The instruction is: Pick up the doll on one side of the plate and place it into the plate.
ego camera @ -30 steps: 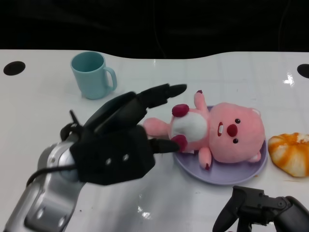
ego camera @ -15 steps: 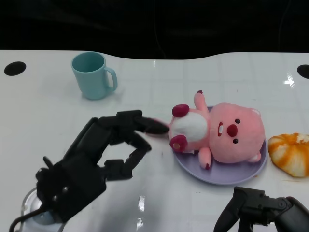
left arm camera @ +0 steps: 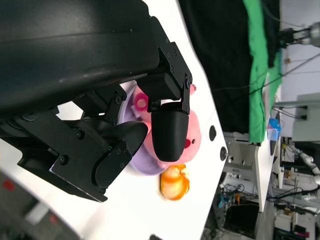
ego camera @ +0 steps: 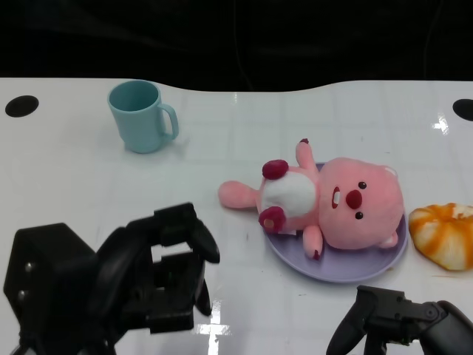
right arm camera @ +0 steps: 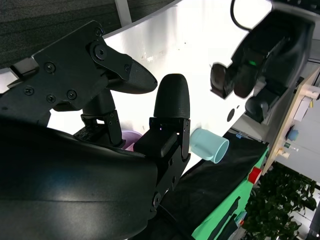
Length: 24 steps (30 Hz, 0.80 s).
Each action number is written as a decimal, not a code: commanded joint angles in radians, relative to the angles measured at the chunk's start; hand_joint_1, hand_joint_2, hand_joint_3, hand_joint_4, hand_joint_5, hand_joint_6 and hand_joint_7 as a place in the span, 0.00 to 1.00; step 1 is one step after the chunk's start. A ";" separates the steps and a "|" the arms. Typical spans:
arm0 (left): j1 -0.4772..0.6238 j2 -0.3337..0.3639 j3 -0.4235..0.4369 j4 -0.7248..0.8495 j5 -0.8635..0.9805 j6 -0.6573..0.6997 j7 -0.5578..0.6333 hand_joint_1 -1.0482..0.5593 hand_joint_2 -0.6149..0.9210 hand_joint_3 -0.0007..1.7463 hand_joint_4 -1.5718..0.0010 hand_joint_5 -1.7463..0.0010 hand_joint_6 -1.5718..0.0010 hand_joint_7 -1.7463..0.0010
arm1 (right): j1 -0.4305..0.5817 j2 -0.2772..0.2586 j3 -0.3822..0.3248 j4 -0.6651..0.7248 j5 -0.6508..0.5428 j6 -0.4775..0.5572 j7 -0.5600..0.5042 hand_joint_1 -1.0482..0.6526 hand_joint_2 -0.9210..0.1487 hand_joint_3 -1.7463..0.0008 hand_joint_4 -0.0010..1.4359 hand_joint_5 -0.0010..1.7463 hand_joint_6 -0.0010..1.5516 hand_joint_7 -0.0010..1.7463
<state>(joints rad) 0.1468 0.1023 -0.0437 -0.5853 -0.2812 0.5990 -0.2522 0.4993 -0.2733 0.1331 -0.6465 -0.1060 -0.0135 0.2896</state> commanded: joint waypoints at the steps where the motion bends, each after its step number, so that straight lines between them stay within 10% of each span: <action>1: 0.013 0.017 0.042 -0.046 -0.074 0.099 0.004 0.58 0.66 0.82 0.42 0.00 0.55 0.03 | -0.004 -0.008 -0.009 0.001 0.011 -0.001 0.002 0.57 0.35 0.40 0.47 0.92 0.41 0.70; 24: -0.007 0.058 0.104 0.172 -0.289 0.104 -0.117 0.56 0.64 0.84 0.42 0.00 0.55 0.00 | 0.008 -0.019 -0.043 0.013 0.027 -0.023 0.018 0.59 0.36 0.40 0.48 0.93 0.42 0.68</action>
<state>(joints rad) 0.1391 0.1522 0.0564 -0.4187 -0.5624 0.7102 -0.3680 0.5028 -0.2788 0.1034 -0.6302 -0.0883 -0.0265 0.3059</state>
